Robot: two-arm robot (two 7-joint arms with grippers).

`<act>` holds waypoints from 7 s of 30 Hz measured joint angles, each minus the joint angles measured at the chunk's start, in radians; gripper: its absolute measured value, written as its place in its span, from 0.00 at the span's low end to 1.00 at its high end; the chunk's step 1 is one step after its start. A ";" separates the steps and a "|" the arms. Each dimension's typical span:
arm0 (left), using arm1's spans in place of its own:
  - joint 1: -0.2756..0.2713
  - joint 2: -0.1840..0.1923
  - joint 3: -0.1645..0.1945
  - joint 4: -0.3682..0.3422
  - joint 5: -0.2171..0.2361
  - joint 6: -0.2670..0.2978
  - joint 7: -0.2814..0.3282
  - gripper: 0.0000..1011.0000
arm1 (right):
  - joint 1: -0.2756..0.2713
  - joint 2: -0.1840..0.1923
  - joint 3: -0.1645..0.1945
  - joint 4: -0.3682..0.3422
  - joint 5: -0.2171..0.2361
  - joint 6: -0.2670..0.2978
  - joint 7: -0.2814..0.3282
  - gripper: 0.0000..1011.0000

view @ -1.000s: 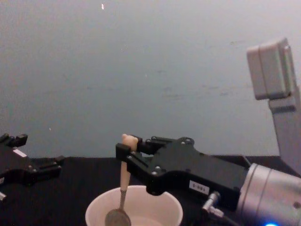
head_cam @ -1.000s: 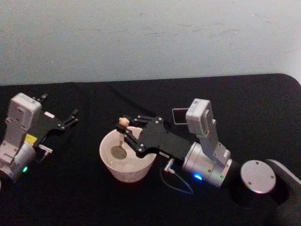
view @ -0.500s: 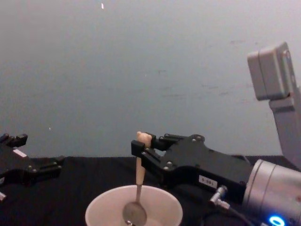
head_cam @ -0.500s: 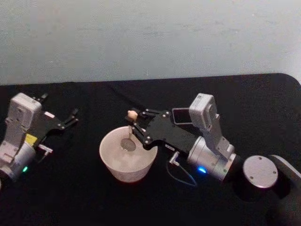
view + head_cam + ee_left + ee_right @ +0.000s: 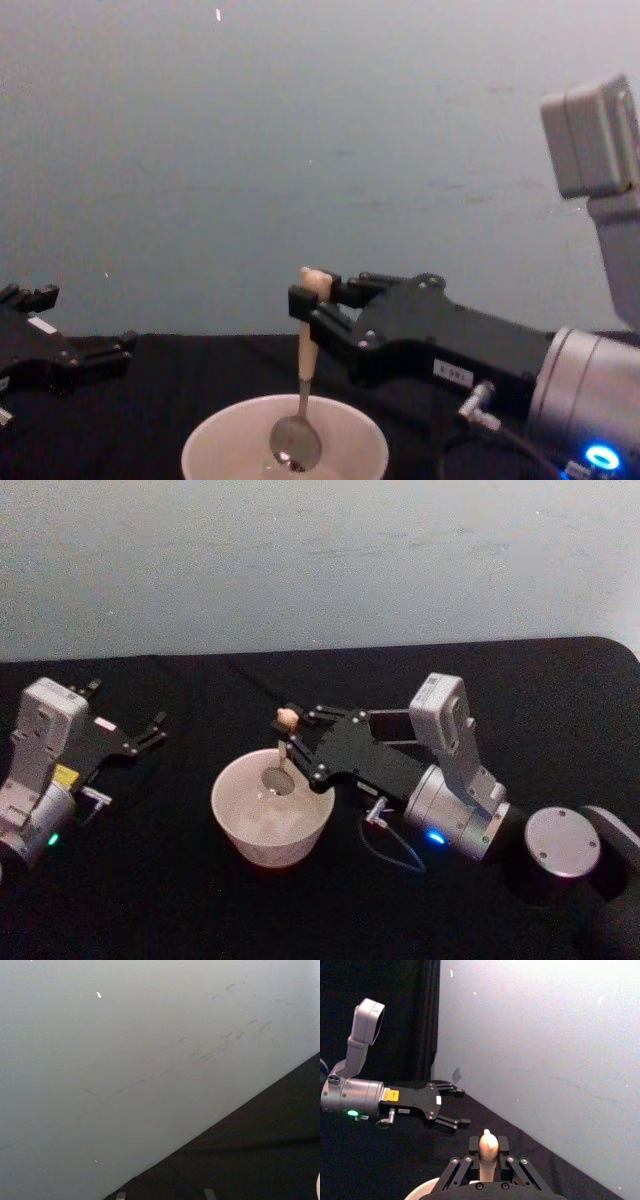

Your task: Pick up the stirring spoon with one hand, stir inside the cup, then place it back in its original position.

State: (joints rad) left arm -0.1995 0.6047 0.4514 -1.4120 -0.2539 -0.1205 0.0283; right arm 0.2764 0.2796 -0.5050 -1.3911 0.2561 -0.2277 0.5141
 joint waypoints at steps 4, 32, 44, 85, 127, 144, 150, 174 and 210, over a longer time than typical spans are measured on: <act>0.000 0.000 0.000 0.000 0.000 0.000 0.000 0.99 | -0.006 0.015 0.008 -0.046 0.001 0.025 -0.003 0.21; 0.000 0.000 0.000 0.000 0.000 0.000 0.000 0.99 | -0.043 0.136 0.168 -0.284 0.127 0.066 -0.044 0.21; 0.000 0.000 0.000 0.000 0.000 0.000 0.000 0.99 | -0.099 0.172 0.215 -0.304 0.127 0.101 -0.081 0.21; 0.000 0.000 0.000 0.000 0.000 0.000 0.000 0.99 | -0.155 0.190 0.203 -0.302 0.151 0.246 -0.115 0.21; 0.000 0.000 0.000 0.000 0.000 0.000 0.000 0.99 | -0.153 0.106 0.204 -0.218 0.146 0.376 -0.213 0.21; 0.000 0.000 0.000 0.000 0.000 0.000 0.000 0.99 | -0.148 0.104 0.197 -0.213 0.128 0.383 -0.214 0.21; 0.000 0.000 0.000 0.000 0.000 0.000 0.000 0.99 | -0.148 0.104 0.198 -0.213 0.129 0.383 -0.213 0.21; 0.000 0.000 0.000 0.000 0.000 0.000 0.000 0.99 | -0.148 0.104 0.198 -0.213 0.130 0.385 -0.213 0.92; 0.000 0.000 0.000 0.000 0.000 0.000 0.000 0.99 | -0.136 0.030 0.249 -0.036 -0.166 0.230 -0.410 0.99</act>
State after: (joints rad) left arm -0.1995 0.6047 0.4514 -1.4120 -0.2539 -0.1205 0.0283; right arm 0.1408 0.3098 -0.2555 -1.4275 0.0903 0.0019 0.1045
